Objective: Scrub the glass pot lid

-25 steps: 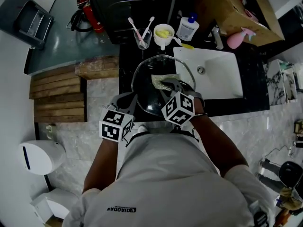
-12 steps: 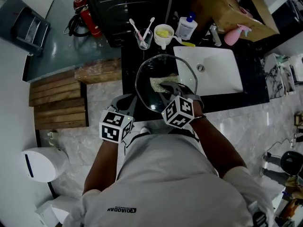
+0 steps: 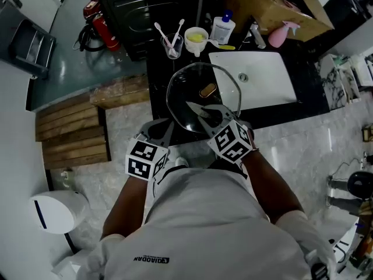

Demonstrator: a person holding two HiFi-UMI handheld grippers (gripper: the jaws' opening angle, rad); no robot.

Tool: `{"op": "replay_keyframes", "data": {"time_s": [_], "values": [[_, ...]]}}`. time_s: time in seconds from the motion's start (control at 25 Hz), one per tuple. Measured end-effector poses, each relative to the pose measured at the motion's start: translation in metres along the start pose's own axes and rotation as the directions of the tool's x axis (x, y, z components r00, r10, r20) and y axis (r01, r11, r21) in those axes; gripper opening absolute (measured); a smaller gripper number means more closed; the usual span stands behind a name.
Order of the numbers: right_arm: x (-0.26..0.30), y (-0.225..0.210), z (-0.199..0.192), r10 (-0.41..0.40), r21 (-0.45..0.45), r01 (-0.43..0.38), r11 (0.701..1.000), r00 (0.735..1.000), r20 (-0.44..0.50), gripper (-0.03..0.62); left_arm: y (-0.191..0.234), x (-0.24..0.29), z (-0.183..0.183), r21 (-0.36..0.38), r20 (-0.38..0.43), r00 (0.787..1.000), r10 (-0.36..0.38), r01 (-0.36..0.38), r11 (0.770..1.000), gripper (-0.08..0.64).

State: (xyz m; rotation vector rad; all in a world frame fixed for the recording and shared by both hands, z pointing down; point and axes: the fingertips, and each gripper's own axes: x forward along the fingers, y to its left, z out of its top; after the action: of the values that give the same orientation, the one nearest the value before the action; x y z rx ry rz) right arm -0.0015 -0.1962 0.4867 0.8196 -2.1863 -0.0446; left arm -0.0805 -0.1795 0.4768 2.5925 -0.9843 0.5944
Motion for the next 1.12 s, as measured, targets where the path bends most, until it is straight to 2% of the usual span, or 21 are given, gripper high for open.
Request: {"op": "replay_keyframes", "data": {"time_s": [0.12,0.24,0.48,0.56,0.68,0.76,0.88,1.0,1.12], "values": [[-0.017,0.009,0.004,0.027,0.109,-0.035,0.993,0.996,0.08,0.081,-0.009,-0.004,-0.002,0.007,0.008,1.0,-0.003,0.003,1.0,0.015],[-0.037,0.012,0.001,0.037,0.214,-0.071,0.974,0.987,0.158,0.081,-0.021,-0.007,-0.002,-0.003,0.017,1.0,0.004,-0.004,1.0,0.015],[-0.078,0.005,-0.02,0.024,0.295,-0.097,0.951,0.97,0.243,0.081,-0.056,-0.011,0.012,-0.018,0.059,0.997,0.051,-0.05,0.999,0.015],[-0.095,0.006,-0.028,0.04,0.348,-0.143,0.927,0.957,0.287,0.081,-0.074,-0.012,0.013,-0.035,0.069,0.995,0.069,-0.066,0.997,0.015],[-0.129,0.012,-0.038,0.058,0.431,-0.238,0.871,0.919,0.391,0.081,-0.108,-0.014,0.01,-0.065,0.085,0.992,0.095,-0.089,0.994,0.015],[-0.154,0.014,-0.049,0.044,0.456,-0.266,0.849,0.896,0.442,0.081,-0.135,-0.009,0.006,-0.086,0.092,0.99,0.104,-0.096,0.992,0.015],[-0.188,0.017,-0.074,0.029,0.47,-0.274,0.839,0.885,0.464,0.081,-0.176,0.002,-0.004,-0.104,0.077,0.991,0.109,-0.101,0.989,0.015],[-0.219,0.03,-0.097,0.048,0.499,-0.329,0.801,0.868,0.495,0.083,-0.214,0.002,-0.015,-0.119,0.067,0.99,0.127,-0.119,0.986,0.015],[-0.245,0.041,-0.12,0.033,0.531,-0.348,0.773,0.857,0.514,0.081,-0.25,-0.006,-0.022,-0.132,0.072,0.987,0.146,-0.136,0.982,0.015]]}}
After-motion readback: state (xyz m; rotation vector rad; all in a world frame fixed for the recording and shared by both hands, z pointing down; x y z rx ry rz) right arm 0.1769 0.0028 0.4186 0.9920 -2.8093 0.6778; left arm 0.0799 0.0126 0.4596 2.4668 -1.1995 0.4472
